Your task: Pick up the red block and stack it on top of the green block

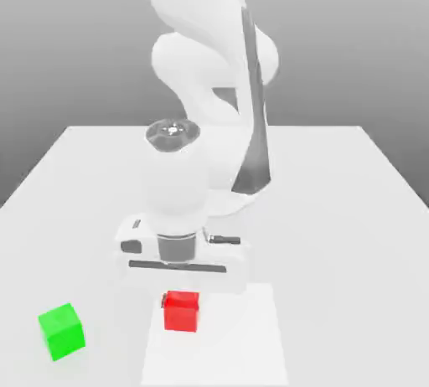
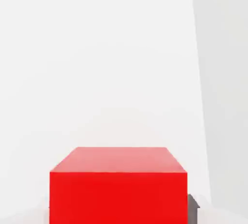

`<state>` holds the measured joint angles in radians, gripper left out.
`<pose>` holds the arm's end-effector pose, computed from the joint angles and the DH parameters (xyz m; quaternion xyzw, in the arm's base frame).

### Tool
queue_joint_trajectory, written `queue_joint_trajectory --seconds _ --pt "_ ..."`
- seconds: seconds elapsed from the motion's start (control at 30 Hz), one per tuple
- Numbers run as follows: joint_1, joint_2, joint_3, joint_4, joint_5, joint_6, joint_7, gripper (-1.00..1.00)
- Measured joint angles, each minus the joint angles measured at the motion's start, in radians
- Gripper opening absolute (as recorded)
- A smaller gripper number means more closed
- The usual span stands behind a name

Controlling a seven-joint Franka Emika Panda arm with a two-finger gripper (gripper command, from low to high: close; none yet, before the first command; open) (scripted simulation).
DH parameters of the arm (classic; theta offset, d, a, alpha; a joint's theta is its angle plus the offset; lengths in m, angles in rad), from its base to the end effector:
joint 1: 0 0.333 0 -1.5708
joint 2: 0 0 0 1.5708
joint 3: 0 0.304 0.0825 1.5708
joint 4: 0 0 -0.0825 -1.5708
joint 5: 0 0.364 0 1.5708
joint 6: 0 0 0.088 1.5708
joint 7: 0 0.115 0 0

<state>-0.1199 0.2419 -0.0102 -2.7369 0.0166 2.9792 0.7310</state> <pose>0.3780 -0.0509 0.1476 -0.9054 0.4247 -0.0002 0.0002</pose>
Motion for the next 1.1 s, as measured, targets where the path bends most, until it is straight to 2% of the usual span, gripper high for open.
queue_joint_trajectory --seconds 0.23,0.53,0.7,0.73,0.93,1.1 --pt "-0.019 -0.204 -0.01 -0.016 -0.011 -0.188 0.029 -1.0" --pt "-0.206 -0.138 -0.141 0.229 0.02 -0.369 0.393 -1.0" --pt "-0.231 0.019 -0.131 0.265 0.075 -0.25 0.397 -1.0" --pt "-0.234 0.038 -0.126 0.267 0.082 -0.232 0.393 1.0" --pt "-0.236 0.048 -0.124 0.267 0.086 -0.224 0.391 1.0" --pt "-0.225 -0.089 -0.145 0.261 0.032 -0.353 0.43 1.0"
